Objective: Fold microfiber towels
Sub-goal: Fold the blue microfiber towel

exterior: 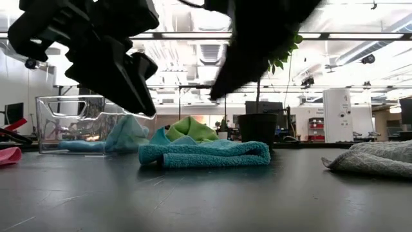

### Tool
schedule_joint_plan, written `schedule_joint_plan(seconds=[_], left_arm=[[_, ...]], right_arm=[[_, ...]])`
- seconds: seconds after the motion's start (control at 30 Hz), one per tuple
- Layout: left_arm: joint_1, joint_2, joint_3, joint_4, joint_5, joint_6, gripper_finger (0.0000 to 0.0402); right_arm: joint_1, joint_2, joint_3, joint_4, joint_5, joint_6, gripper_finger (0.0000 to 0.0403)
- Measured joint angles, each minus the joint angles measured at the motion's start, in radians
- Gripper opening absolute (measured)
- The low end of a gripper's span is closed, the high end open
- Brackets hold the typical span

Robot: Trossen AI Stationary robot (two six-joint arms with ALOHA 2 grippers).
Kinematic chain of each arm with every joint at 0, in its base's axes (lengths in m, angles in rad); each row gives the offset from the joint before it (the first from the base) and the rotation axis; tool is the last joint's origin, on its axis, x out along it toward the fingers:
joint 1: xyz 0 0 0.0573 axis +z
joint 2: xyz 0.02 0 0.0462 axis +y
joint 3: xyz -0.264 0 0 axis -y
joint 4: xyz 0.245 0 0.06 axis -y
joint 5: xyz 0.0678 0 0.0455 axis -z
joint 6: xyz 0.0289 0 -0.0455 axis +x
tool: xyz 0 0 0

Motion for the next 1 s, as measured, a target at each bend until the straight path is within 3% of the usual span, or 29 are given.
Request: schedule_joint_plan(seconds=[0.2, 0.4, 0.8, 1.0], left_arm=[[-0.017, 0.038, 0.000, 0.143, 0.000, 0.004, 0.0116], [-0.039, 0.090, 0.000, 0.212, 0.000, 0.001, 0.0115], [-0.037, 0.231, 0.038, 0.298, -0.011, -0.028, 0.0068], [-0.037, 0.232, 0.036, 0.284, -0.139, -0.031, 0.0049]], right_arm=[[0.011, 0.000, -0.032, -0.135, 0.160, -0.124, 0.0210], [0.004, 0.000, -0.104, -0.077, 0.155, -0.222, 0.0186], [-0.014, 0.001, -0.182, -0.013, 0.154, -0.212, 0.0127], [-0.014, 0.001, -0.184, -0.003, 0.154, -0.202, 0.0072]])
